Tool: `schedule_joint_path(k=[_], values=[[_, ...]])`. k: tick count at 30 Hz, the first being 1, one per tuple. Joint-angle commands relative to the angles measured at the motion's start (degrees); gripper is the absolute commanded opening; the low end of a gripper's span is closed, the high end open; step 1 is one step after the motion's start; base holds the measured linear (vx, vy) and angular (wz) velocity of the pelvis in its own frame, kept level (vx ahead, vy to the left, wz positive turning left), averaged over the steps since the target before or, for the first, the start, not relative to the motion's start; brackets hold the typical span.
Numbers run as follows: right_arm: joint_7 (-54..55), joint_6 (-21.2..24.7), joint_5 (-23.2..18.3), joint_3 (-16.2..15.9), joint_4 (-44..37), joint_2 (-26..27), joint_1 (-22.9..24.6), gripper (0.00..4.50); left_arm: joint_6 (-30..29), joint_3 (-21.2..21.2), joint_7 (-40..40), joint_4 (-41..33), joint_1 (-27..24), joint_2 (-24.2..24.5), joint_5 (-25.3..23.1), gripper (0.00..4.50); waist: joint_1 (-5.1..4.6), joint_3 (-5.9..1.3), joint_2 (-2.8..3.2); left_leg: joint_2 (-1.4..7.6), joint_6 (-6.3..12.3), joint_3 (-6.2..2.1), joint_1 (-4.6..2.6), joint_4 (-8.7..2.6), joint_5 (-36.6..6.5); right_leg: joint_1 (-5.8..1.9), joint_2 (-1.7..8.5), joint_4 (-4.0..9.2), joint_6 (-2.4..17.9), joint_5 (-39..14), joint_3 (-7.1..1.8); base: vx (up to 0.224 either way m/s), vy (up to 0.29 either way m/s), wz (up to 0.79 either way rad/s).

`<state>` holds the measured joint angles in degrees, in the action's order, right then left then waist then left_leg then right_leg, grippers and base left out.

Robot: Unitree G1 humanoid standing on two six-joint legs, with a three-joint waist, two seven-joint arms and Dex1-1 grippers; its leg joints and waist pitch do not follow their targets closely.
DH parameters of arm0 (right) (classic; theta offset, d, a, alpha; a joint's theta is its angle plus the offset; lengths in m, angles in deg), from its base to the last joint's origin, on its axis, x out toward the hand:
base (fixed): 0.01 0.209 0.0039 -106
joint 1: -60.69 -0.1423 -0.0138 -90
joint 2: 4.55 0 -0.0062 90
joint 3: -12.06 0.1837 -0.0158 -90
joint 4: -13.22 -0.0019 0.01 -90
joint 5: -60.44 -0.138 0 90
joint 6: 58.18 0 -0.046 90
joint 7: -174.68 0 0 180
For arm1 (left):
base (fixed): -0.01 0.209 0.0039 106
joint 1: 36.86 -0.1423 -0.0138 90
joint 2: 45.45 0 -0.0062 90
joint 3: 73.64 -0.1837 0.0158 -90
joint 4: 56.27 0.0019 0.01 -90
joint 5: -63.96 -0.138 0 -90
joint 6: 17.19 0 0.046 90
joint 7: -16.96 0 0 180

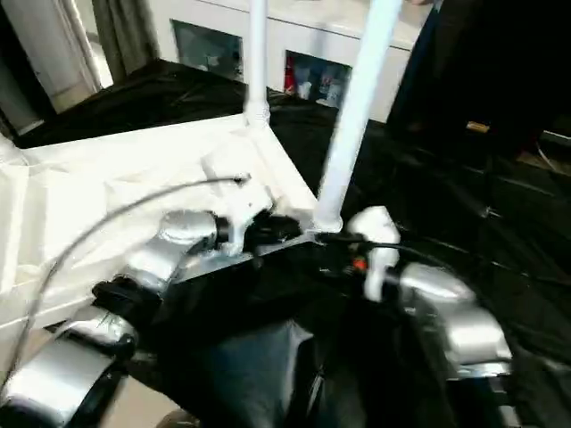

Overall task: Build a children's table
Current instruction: Rotate leg to tighten

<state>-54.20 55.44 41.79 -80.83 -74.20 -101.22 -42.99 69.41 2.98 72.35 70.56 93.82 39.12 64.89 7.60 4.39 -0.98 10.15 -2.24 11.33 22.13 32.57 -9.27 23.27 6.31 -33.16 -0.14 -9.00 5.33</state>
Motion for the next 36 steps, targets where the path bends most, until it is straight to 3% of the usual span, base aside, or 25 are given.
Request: schedule_joint_path(k=[1, 2, 3, 5, 6, 7, 8, 9, 10, 12, 14, 15, 16, 17, 18, 19, 20, 21, 23, 24, 29, 31, 33, 34, 36], values=[[2.4, -0.4, -0.3, -0.1, 0.2, 1.6, -1.3, 3.15, -5.5, 0.8, 4.1, -7.0, -2.8, 3.9, 1.5, 1.31, 0.09, -3.68, -0.49, 3.69, 3.02, -1.72, -1.21, -4.13, -13.6, -2.62, 3.77, 3.20, 12.6, -13.1, -2.89, 0.000, 0.000, 0.00], [2.6, -0.5, -0.3, -0.1, 0.3, 2.0, -1.3, 3.15, -6.3, 0.8, 4.6, -8.0, -3.2, 4.6, 1.6, 1.38, -0.21, -3.49, -0.46, 3.79, 2.68, -1.85, -0.98, -4.38, -13.4, -2.56, 3.82, 2.92, 13.0, -12.9, -2.98, 0.000, 0.000, 0.00], [2.6, -0.5, -0.3, -0.1, 0.3, 2.0, -1.3, 3.15, -6.3, 0.8, 4.6, -8.0, -3.2, 4.6, 1.6, 1.43, -0.41, -3.37, -0.27, 3.60, 2.15, -1.57, -1.35, -4.36, -14.8, -2.19, 3.44, 3.36, 12.5, -14.4, -2.98, 0.000, 0.000, 0.00], [4.2, -0.7, 0.1, -0.4, 0.6, 4.0, -1.7, 3.15, -11.3, 1.1, 7.0, -14.5, -6.2, 8.4, 2.9, 1.55, -0.45, -3.39, -0.30, 3.83, 1.63, -1.65, -1.47, -4.56, -14.8, -2.19, 3.60, 3.13, 12.7, -14.0, -3.11, 0.000, 0.000, 0.00], [5.7, -1.0, 0.7, -1.0, 1.2, 6.2, -2.1, 3.15, -17.4, 1.6, 9.2, -22.5, -10.1, 12.6, 4.8, 1.64, -0.40, -3.29, -0.27, 3.97, 0.91, -1.84, -1.39, -4.70, -15.1, -2.29, 3.82, 2.85, 12.5, -14.4, -3.10, 0.000, 0.000, 0.00], [6.9, -1.4, 1.2, -1.3, 2.3, 7.6, -2.5, 3.15, -20.8, 2.2, 9.9, -27.4, -12.7, 14.9, 6.3, 1.74, -1.05, -3.02, -1.13, 3.96, 0.55, -1.70, -1.19, -4.99, -14.8, -2.05, 3.45, 2.64, 12.6, -13.7, -3.09, 0.000, 0.000, 0.00], [7.6, -1.8, 1.4, -1.5, 3.2, 8.6, -2.8, 3.15, -23.1, 2.7, 10.2, -30.9, -14.6, 16.5, 7.3, 1.74, -1.26, -2.92, -0.30, 3.87, -0.11, -1.77, -1.26, -5.18, -15.6, -1.94, 3.30, 2.53, 12.6, -14.4, -3.09, 0.000, 0.000, 0.00], [8.7, -2.6, 1.9, -2.1, 4.6, 9.9, -3.4, 3.15, -26.0, 3.3, 10.1, -35.6, -17.1, 18.0, 8.9, 1.80, -1.41, -2.73, -0.27, 3.73, -0.23, -1.56, -1.53, -5.19, -16.3, -1.57, 3.08, 2.97, 12.5, -15.0, -3.18, 0.000, 0.000, 0.00], [8.7, -2.6, 1.9, -2.1, 4.6, 9.9, -3.4, 3.15, -26.0, 3.3, 10.1, -35.6, -17.1, 18.0, 8.9, 1.97, -1.38, -2.53, -0.75, 3.76, -0.75, -1.59, -1.54, -5.20, -16.7, -1.61, 3.18, 2.82, 12.6, -15.2, -3.27, 0.000, 0.000, 0.00], [9.8, -3.3, 2.1, -2.6, 6.2, 11.9, -4.2, 3.15, -30.0, 4.2, 9.5, -42.1, -20.5, 19.8, 11.0, 2.06, -1.05, -2.28, -0.75, 3.72, -1.39, -1.22, -2.17, -5.18, -17.5, -1.01, 2.87, 3.04, 12.2, -15.0, -3.45, 0.000, 0.000, 0.00], [9.8, -3.3, 2.1, -2.6, 6.2, 11.9, -4.2, 3.15, -30.0, 4.2, 9.5, -42.1, -20.5, 19.8, 11.0, 2.17, -1.16, -2.15, -0.87, 3.68, -1.39, -1.36, -1.83, -5.32, -17.4, -1.22, 2.87, 2.97, 12.1, -14.7, -3.48, 0.000, 0.000, 0.00], [11.1, -4.2, 2.4, -2.8, 7.5, 13.5, -5.2, 3.15, -32.0, 5.1, 8.5, -46.1, -22.5, 20.1, 12.4, 2.22, -1.13, -1.96, -1.41, 3.66, -1.62, -1.41, -1.64, -5.41, -17.4, -1.34, 3.14, 2.86, 11.5, -15.5, -3.59, 0.000, 0.000, 0.00], [11.1, -4.2, 2.4, -2.8, 7.5, 13.5, -5.2, 3.15, -32.0, 5.1, 8.5, -46.1, -22.5, 20.1, 12.4, 2.28, -1.17, -1.76, -1.24, 3.54, -1.82, -1.46, -1.48, -5.57, -17.7, -1.38, 3.04, 3.17, 10.6, -17.1, -3.58, 0.000, 0.000, 0.00], [13.8, -6.1, 3.2, -2.6, 10.3, 16.1, -7.0, 3.15, -34.0, 6.4, 7.1, -50.5, -25.0, 20.3, 13.2, 2.40, -1.16, -1.67, -1.44, 3.53, -1.91, -1.37, -1.70, -5.56, -18.1, -1.18, 2.98, 3.40, 10.2, -17.6, -3.63, 0.000, 0.000, 0.00], [17.4, -7.6, 4.4, -2.1, 13.1, 18.6, -8.9, 3.15, -36.6, 7.7, 5.9, -55.1, -27.4, 20.8, 14.0, 2.50, -1.72, -1.70, -1.09, 3.54, -3.07, -1.70, -1.10, -5.75, -18.7, -1.42, 3.27, 2.93, 10.5, -18.1, -3.60, 0.000, 0.000, 0.00], [22.8, -9.4, 5.6, -0.9, 16.9, 21.1, -11.3, 3.15, -39.4, 9.1, 4.9, -59.9, -30.4, 22.0, 14.7, 2.56, -1.85, -1.76, -1.15, 3.60, -3.54, -1.83, -1.27, -5.85, -18.6, -1.56, 3.32, 3.17, 10.3, -18.3, -3.56, 0.000, 0.000, 0.00], [27.4, -11.3, 6.3, 0.5, 20.3, 23.2, -13.5, 3.15, -41.3, 10.4, 4.3, -63.6, -33.6, 23.5, 14.4, 2.56, -2.38, -1.76, -1.27, 3.62, -3.86, -1.91, -0.92, -5.89, -18.3, -1.64, 3.40, 2.86, 10.8, -17.5, -3.60, 0.000, 0.000, 0.00], [27.6, -11.4, 6.3, 0.6, 20.5, 23.3, -13.6, 3.15, -41.4, 10.5, 4.2, -63.8, -33.7, 23.6, 14.3, 2.59, -3.02, -1.75, -1.39, 3.41, -4.09, -2.08, -0.49, -5.94, -17.5, -2.00, 3.26, 2.78, 10.4, -17.5, -3.47, 0.000, 0.000, 0.00], [31.9, -14.3, 6.4, 2.3, 24.0, 25.3, -15.6, 3.15, -43.6, 12.3, 3.1, -67.5, -37.6, 25.6, 13.7, 2.94, -2.97, -1.63, -1.02, 3.26, -3.71, -1.45, -1.82, -5.52, -17.7, -0.98, 2.56, 3.00, 9.8, -15.4, -3.79, 0.000, 0.000, 0.00], [33.0, -15.7, 6.3, 2.9, 25.1, 25.9, -16.2, 3.15, -44.6, 13.5, 2.6, -68.8, -39.4, 26.3, 13.5, 2.94, -2.91, -1.74, -0.94, 3.18, -3.49, -1.51, -1.48, -5.49, -16.3, -1.43, 2.30, 2.67, 9.6, -13.4, -3.76, 0.000, 0.000, 0.00], [37.0, -19.0, 6.5, 4.5, 28.5, 27.0, -17.7, 3.15, -48.2, 17.7, 1.7, -73.8, -45.5, 28.6, 14.3, 3.41, -2.66, -1.87, -0.88, 2.99, -3.49, -1.01, -2.04, -5.10, -14.5, -1.03, 1.24, 2.07, 9.7, -8.3, -4.36, 0.000, 0.000, 0.00], [39.6, -21.3, 6.6, 6.5, 32.0, 27.4, -19.3, 3.15, -50.1, 19.6, 0.5, -76.3, -48.1, 29.5, 14.8, 3.44, -2.78, -1.75, -0.89, 2.96, -3.60, -1.09, -1.77, -5.27, -15.7, -1.16, 1.25, 2.23, 9.2, -10.1, -4.36, 0.000, 0.000, 0.00], [42.5, -24.0, 6.3, 9.0, 36.1, 27.1, -21.5, 3.15, -50.6, 21.4, -0.7, -77.2, -50.2, 30.4, 14.1, 3.83, -2.70, -1.88, -1.21, 2.96, -3.80, -0.96, -2.19, -5.10, -17.6, -0.84, 1.37, 2.41, 8.9, -12.5, -4.52, 0.000, 0.000, 0.00], [43.1, -24.6, 6.2, 9.4, 36.8, 26.9, -22.0, 3.15, -50.6, 21.7, -0.9, -77.3, -50.5, 30.6, 14.0, 3.83, -2.71, -1.68, -1.11, 2.92, -3.93, -1.05, -2.01, -5.19, -18.6, -0.82, 1.42, 2.61, 8.5, -14.3, -4.61, 0.000, 0.000, 0.00], [44.8, -25.7, 5.8, 10.9, 39.0, 26.2, -23.3, 3.15, -50.6, 22.4, -1.3, -77.8, -51.5, 31.0, 13.7, 3.90, -2.43, -1.59, -1.09, 2.87, -4.15, -0.93, -2.50, -5.07, -20.4, -0.25, 1.28, 2.96, 7.4, -16.8, -4.76, 0.000, 0.000, 0.00]])
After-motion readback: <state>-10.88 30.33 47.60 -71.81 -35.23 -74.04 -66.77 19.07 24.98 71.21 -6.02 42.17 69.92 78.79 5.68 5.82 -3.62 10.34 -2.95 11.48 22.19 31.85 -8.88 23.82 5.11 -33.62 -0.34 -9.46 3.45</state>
